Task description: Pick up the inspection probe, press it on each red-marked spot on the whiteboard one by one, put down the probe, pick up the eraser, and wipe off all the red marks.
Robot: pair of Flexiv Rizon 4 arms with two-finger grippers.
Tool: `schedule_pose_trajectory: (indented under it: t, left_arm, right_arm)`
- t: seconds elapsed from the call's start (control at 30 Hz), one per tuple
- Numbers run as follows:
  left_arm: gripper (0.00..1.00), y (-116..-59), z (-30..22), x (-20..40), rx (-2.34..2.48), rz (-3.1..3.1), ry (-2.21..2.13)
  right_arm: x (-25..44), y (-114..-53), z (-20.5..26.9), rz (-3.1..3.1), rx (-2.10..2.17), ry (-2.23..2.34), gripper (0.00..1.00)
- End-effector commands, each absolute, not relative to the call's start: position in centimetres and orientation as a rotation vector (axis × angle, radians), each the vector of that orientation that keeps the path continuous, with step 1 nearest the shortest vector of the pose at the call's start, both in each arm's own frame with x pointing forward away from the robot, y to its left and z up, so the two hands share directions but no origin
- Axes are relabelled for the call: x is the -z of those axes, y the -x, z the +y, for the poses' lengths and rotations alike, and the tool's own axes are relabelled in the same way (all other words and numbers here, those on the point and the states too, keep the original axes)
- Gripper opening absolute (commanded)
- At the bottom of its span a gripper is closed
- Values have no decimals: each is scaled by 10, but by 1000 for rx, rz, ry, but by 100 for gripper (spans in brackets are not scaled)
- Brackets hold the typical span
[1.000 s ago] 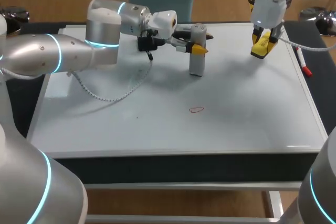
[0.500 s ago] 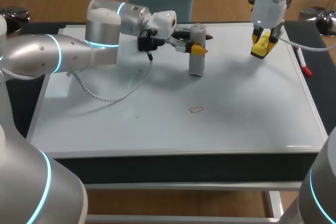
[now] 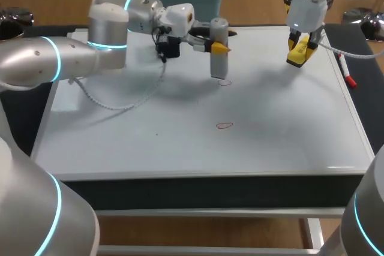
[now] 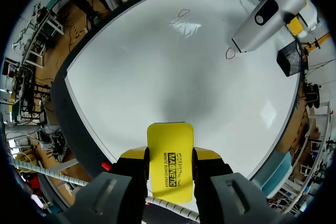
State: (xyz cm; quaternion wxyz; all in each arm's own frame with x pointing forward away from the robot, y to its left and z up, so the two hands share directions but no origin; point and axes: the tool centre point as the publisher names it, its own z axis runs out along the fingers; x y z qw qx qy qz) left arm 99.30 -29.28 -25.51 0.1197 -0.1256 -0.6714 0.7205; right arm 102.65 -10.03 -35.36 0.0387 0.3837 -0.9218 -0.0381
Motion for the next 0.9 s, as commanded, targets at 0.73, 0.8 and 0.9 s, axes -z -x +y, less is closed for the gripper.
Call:
schedule_pose_trajectory:
  t: [0.73,0.8,0.9]
  left_arm:
    - [0,-966,-100,227,-2178,-2199,163]
    - [0,-965,-88,229,-2182,-2209,142]
    - [0,-965,-71,231,-2190,-2216,119]
  right_arm:
    - [353,-1027,-101,-2825,113,-1179,0]
    - [353,-1027,-101,-2825,113,-1179,0]
    - [353,-1027,-101,-2825,113,-1179,0]
